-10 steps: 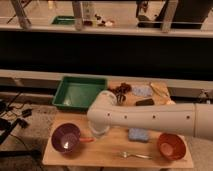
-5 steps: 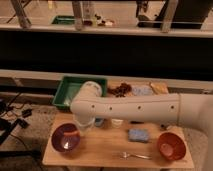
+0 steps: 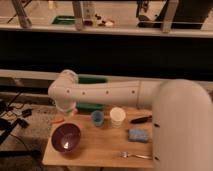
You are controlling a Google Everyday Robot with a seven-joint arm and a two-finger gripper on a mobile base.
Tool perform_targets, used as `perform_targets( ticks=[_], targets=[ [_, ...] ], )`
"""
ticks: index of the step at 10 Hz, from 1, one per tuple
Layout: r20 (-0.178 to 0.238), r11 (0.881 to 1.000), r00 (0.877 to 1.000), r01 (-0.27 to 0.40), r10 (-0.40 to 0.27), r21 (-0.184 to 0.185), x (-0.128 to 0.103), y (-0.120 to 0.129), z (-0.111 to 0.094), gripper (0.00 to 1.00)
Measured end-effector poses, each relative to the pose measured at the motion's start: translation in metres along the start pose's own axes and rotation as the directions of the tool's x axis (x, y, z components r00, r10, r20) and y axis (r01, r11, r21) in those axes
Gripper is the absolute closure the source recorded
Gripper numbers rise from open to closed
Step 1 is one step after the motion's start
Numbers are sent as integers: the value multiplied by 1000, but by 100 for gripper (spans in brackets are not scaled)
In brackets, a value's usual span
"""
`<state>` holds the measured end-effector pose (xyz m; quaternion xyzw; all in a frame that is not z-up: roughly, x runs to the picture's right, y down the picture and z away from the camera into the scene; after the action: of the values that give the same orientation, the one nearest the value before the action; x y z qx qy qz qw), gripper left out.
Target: Place pepper in tray
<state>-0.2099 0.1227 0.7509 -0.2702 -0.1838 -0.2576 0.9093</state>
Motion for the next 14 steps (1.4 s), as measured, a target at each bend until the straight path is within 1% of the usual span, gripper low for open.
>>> perform_targets(
  ticks=[1,2,3,5,14],
  targets=[
    [-6,1000,1000,0,0,-17,11,-18,12,82],
    [-17,999,1000,-7,6,-42,26,-32,27,82],
    [-25,998,1000,-11,9,-60,37,-44,40,82],
    [-37,997,999,-12,10,-81,47,-53,53,82],
    [-38,996,999,-16,13,-83,50,-53,54,82]
  ],
)
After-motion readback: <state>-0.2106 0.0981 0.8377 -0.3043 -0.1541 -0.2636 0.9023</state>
